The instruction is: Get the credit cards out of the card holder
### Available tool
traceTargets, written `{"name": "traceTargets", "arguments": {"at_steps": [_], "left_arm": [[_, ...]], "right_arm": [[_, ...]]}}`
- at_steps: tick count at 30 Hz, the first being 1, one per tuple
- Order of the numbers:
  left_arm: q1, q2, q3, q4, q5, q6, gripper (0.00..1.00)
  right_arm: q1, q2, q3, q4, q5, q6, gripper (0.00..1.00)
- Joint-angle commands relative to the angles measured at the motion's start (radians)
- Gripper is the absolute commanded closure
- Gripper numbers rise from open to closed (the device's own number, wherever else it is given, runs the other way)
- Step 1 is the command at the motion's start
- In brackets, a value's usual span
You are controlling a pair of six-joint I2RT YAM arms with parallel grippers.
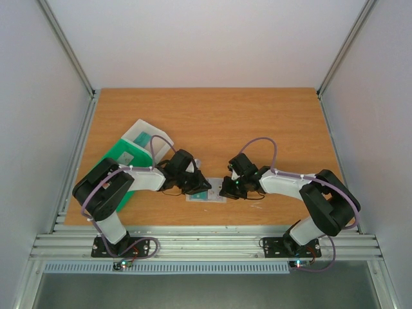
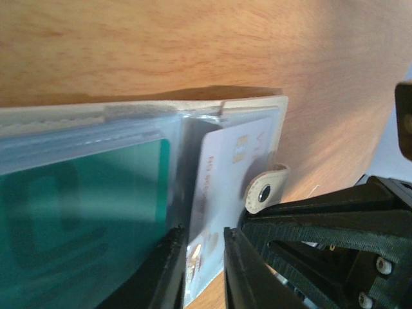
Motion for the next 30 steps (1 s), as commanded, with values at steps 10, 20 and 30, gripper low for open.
{"name": "traceTargets", "arguments": {"at_steps": [10,20,30], "left_arm": [[-0.010,-0.038,-0.001,0.013,-0.001,0.004,1.00],[-0.010,-0.051,0.021,-0.067,-0.026,0.045,1.00],[-0.009,-0.065,0.018,-0.099,-0.066,0.046,0.92]], "right_arm": [[0.008,0.040,0.011,-0.012,0.015,-0.016,0.95],[0.007,0.017,0.005,-0.025,0.034,-0.024,0.98],[0.007,0.018,0.007,-0.002,0.014,-0.014,0.98]]}}
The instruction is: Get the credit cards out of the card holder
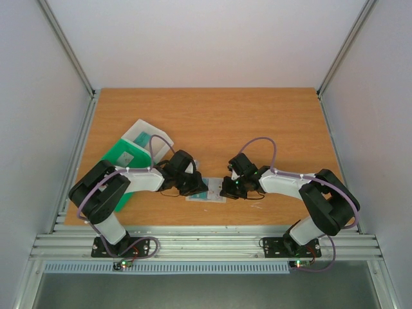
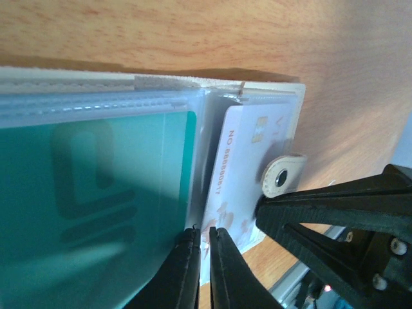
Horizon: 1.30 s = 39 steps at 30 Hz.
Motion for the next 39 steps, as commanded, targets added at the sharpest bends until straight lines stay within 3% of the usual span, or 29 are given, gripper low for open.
{"name": "traceTargets", "arguments": {"at_steps": [1,4,6,22,28,34,39], "left_arm": [[-0.004,-0.029,0.020,-0.022,-0.034,0.022,0.90],[-0.005,-0.027,0.027,-0.022,-0.041,0.034,0.78],[-0.005,-0.021,0.034,-0.023,-0.052,0.044,0.75],[-0.005,0.005,0.034,-0.023,-0.053,0.059,0.74],[-0.004,-0.003,0.022,-0.002,-0.037,0.044,0.81],[-0.005,-0.003,0.018,0.032,-0.017,0.029,0.98],[-0.004,-0.004,0.008,0.049,-0.009,0.025,1.00]], "right_arm": [[0.006,0.010,0.003,0.014,0.008,-0.005,0.98],[0.007,0.011,0.017,0.018,0.000,-0.009,0.98],[0.008,0.009,0.019,0.024,-0.011,0.001,0.98],[0.008,-0.004,0.019,0.070,-0.012,0.036,0.96],[0.008,0.055,0.007,0.085,-0.023,0.043,0.96],[0.008,0.053,-0.006,0.085,-0.017,0.044,0.96],[0.007,0.046,-0.012,0.081,-0.009,0.043,0.96]]}}
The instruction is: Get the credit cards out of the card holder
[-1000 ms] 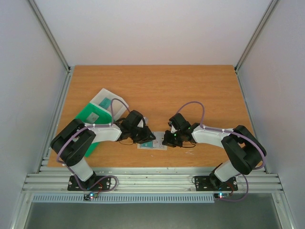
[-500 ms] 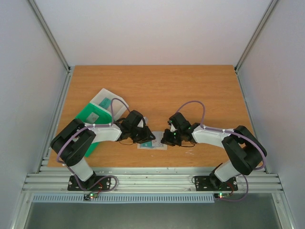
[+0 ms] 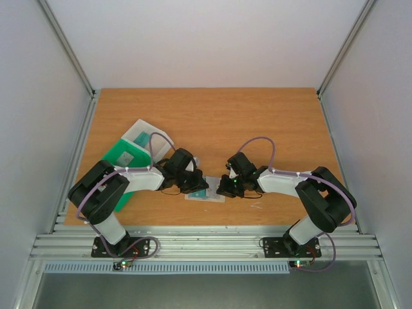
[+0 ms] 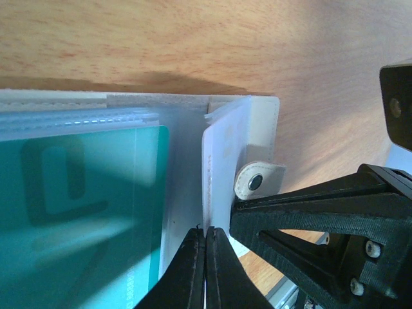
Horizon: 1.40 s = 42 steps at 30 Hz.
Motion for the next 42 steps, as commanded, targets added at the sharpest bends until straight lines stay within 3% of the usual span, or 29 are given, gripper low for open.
{"name": "traceTargets", "arguments": {"at_steps": [1,23,31,37,42], "left_arm": [[-0.007,0.000,-0.012,0.055,0.012,0.000,1.00],[0.065,-0.177,-0.068,-0.135,-0.102,0.017,1.00],[0.072,-0.285,-0.076,-0.204,-0.178,0.017,1.00],[0.072,-0.392,-0.091,-0.242,-0.242,0.009,1.00],[0.071,-0.505,-0.100,-0.202,-0.188,-0.006,1.00]], "right_arm": [[0.007,0.012,-0.015,-0.004,0.023,0.011,0.96],[0.007,0.010,-0.014,-0.023,0.048,0.000,0.96],[0.007,-0.067,-0.007,-0.020,0.018,0.000,0.94],[0.007,-0.192,-0.009,-0.007,-0.023,0.007,0.84],[0.006,-0.321,-0.016,0.044,-0.089,0.054,0.69]]}}
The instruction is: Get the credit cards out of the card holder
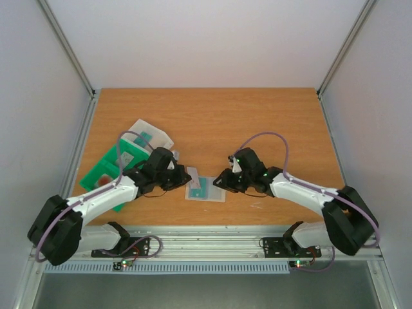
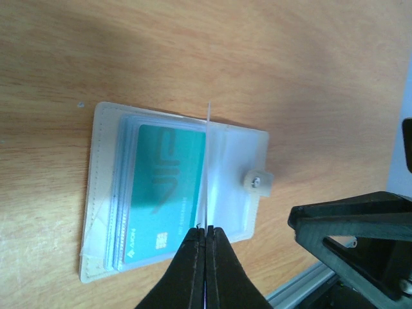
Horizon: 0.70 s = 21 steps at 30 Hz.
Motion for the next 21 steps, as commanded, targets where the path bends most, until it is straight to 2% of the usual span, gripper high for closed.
{"name": "traceTargets", "arguments": {"at_steps": [1,4,8,14,18,21], "left_arm": [[0.006,-0.103,-0.013,0.048,0.026,-0.008,1.00],[0.005,-0.172,-0.026,0.098,0.058,-0.027,1.00],[0.005,-0.236,-0.054,0.197,0.105,-0.056,1.00],[0.005,-0.275,-0.100,0.362,0.168,-0.114,1.00],[0.005,-0.282,-0.132,0.473,0.189,-0.159,1.00],[0.005,-0.281,-0.136,0.497,0.204,-0.169,1.00]], "right_arm": [[0.005,-0.099,-0.011,0.091,-0.084,0.059,0.65],[0.003,-0.113,-0.027,0.191,-0.157,0.143,0.54],[0.003,-0.118,-0.047,0.325,-0.231,0.254,0.46],[0.003,-0.155,-0.047,0.347,-0.243,0.284,0.38],[0.003,-0.169,-0.053,0.356,-0.249,0.293,0.40],[0.003,-0.185,-0.060,0.366,-0.247,0.289,0.59]]}}
